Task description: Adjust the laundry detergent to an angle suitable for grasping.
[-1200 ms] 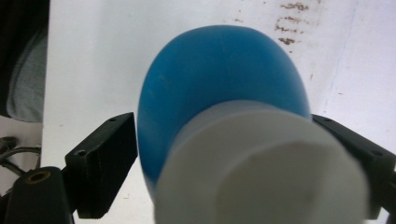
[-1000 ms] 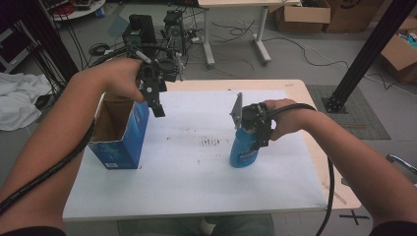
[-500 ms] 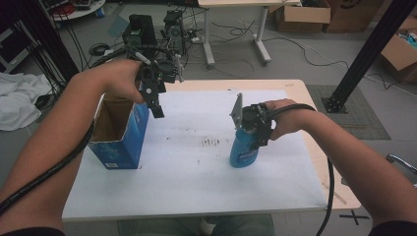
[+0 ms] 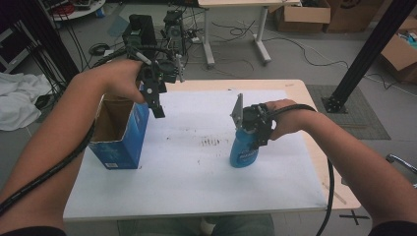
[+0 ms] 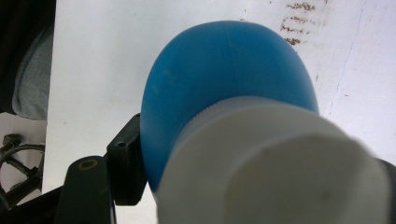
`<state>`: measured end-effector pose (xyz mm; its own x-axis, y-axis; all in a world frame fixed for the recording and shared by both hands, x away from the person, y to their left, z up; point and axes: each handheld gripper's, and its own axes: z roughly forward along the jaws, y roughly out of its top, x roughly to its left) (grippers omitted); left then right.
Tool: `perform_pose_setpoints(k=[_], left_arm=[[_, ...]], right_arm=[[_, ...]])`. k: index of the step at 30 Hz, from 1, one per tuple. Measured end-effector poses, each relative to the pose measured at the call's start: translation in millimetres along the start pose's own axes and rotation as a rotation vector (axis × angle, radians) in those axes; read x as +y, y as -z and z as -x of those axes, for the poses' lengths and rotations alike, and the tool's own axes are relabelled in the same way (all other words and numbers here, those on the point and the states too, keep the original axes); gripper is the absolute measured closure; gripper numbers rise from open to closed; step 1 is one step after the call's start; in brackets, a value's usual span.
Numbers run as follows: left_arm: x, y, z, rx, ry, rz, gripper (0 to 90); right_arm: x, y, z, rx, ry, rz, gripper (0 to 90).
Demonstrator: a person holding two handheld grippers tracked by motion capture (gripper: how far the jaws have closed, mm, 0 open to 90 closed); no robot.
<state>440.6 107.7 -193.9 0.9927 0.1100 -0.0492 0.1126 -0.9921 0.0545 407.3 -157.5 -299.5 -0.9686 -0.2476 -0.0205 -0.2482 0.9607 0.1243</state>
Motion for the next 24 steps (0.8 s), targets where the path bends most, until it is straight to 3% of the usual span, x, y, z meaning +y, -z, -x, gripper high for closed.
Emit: perform_pose_setpoints(k=[24], left_arm=[[-0.7,-0.6,0.1,0.002,0.001,-0.004,0.1]], right_arm=[[0.9,0.2,-1.7,-0.028,0.024,0.004,38.6]])
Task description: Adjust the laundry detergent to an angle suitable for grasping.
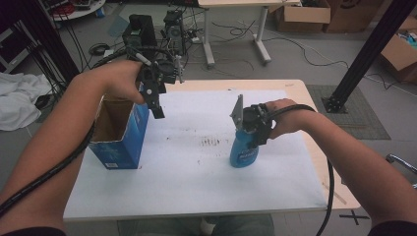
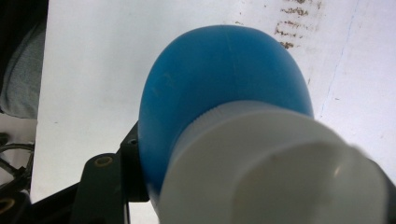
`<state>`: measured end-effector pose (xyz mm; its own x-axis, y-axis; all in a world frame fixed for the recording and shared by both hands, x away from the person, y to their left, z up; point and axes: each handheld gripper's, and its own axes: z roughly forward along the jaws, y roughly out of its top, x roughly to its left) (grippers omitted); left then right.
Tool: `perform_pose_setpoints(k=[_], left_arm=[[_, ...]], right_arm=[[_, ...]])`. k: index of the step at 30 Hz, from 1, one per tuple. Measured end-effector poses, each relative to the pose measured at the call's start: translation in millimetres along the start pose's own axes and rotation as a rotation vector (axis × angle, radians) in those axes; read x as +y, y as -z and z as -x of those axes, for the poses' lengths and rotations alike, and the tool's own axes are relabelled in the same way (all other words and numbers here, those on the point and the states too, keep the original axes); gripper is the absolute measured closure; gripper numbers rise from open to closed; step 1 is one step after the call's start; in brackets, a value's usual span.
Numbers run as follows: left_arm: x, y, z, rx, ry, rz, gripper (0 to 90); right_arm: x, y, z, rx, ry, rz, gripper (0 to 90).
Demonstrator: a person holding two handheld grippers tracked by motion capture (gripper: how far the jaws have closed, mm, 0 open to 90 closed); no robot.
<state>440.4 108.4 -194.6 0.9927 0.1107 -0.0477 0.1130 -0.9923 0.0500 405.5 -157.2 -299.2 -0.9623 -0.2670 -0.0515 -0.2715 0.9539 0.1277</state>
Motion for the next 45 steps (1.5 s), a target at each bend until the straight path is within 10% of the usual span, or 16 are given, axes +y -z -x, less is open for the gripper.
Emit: perform_pose_setpoints(k=[17,45], left_arm=[[0.9,4.1,2.9,0.004,-0.007,-0.003,0.1],[2.9,-0.7,7.7,0.0,-0.016,0.0,0.1]], right_arm=[[-3.2,17.7,1.1,-0.005,-0.104,0.038,38.8],[-8.5,26.4,20.8,-0.063,-0.746,0.07,38.8]])
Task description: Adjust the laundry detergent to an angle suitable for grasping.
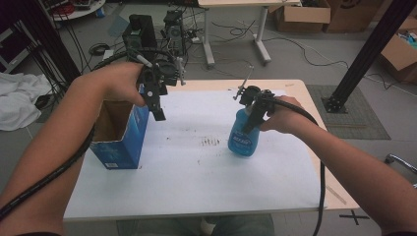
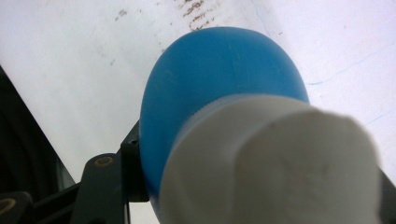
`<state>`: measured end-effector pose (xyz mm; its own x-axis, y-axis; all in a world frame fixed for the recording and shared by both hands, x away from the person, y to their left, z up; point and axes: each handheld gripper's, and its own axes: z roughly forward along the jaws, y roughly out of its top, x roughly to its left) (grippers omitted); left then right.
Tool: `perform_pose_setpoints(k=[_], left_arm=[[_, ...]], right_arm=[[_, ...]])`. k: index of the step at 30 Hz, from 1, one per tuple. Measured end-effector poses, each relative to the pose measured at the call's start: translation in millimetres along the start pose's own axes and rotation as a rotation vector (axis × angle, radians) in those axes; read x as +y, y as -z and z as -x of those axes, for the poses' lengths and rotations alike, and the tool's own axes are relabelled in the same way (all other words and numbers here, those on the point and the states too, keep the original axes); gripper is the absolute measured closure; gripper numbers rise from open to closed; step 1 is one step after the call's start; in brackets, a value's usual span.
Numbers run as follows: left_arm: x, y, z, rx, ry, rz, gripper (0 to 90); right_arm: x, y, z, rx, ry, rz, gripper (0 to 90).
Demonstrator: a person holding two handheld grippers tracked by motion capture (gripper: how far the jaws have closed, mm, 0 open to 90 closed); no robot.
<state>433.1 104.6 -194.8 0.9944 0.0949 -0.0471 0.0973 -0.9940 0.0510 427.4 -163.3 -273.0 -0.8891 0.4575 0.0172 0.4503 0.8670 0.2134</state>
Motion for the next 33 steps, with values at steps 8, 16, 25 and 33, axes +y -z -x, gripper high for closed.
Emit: perform_pose_setpoints(k=[8,16,25,33], left_arm=[[-0.7,-0.4,1.5,0.002,-0.003,-0.002,0.1],[-4.9,-3.0,1.9,-0.001,0.005,0.002,0.1],[-4.8,-6.8,2.3,-0.003,0.0,-0.007,0.1],[1.0,-8.0,4.6,-0.001,-0.017,-0.004,0.1]], right_arm=[[4.6,-10.1,-4.7,-0.011,-0.044,0.005,38.8],[9.4,-19.9,-10.6,-0.035,-0.028,-0.02,38.8],[11.8,-19.0,-11.9,-0.074,-0.096,-0.043,38.8],[9.0,-23.9,-13.6,-0.106,-0.133,-0.067,38.8]])
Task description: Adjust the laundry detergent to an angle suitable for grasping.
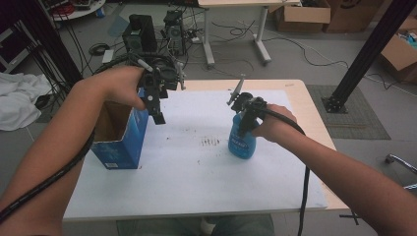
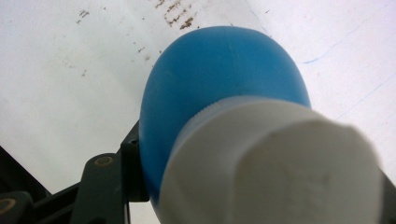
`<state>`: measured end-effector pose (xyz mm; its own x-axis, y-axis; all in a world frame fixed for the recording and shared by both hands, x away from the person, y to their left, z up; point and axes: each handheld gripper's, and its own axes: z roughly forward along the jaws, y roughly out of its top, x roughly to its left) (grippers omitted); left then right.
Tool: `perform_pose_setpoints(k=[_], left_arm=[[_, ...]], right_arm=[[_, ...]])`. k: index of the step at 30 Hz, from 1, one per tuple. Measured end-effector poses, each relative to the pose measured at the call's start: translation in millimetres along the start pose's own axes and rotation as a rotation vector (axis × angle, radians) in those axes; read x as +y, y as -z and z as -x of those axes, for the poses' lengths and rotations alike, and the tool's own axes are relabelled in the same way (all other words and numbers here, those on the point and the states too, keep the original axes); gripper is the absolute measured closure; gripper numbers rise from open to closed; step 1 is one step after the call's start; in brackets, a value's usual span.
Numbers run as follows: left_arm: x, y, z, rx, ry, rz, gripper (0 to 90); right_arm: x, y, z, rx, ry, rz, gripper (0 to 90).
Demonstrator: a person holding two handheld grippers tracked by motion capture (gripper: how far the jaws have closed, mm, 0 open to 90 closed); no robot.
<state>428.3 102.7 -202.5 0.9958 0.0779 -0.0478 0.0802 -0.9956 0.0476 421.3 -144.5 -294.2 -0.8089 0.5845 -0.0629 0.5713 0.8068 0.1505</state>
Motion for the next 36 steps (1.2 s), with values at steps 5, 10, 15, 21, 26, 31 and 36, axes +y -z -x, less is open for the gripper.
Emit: perform_pose_setpoints(k=[5,10,15,21,26,31,36], left_arm=[[2.9,0.4,1.0,0.002,-0.01,0.002,0.1],[3.8,-1.2,1.0,-0.002,-0.008,0.003,0.1],[3.1,-1.8,-0.4,-0.003,-0.004,-0.004,0.1],[2.2,-1.2,0.1,-0.003,-0.001,0.001,0.1],[0.4,-1.6,0.1,-0.006,0.003,0.0,0.1],[-1.2,-2.6,-0.2,-0.008,0.007,0.0,0.1],[-1.6,-3.0,-0.7,-0.006,0.007,0.001,0.1]], right_arm=[[-2.6,-4.0,-3.5,0.007,0.009,0.013,38.7],[-6.0,-4.5,-1.6,0.014,0.016,0.035,38.5],[-8.4,-4.8,-0.3,0.022,0.023,0.053,38.1],[-8.2,-4.1,-0.6,0.026,0.026,0.043,38.0],[-7.6,-4.3,-0.4,0.03,0.036,0.044,37.8],[-8.3,-3.4,1.0,0.043,0.044,0.048,37.5],[-8.8,-2.8,0.9,0.04,0.059,0.054,36.7]])
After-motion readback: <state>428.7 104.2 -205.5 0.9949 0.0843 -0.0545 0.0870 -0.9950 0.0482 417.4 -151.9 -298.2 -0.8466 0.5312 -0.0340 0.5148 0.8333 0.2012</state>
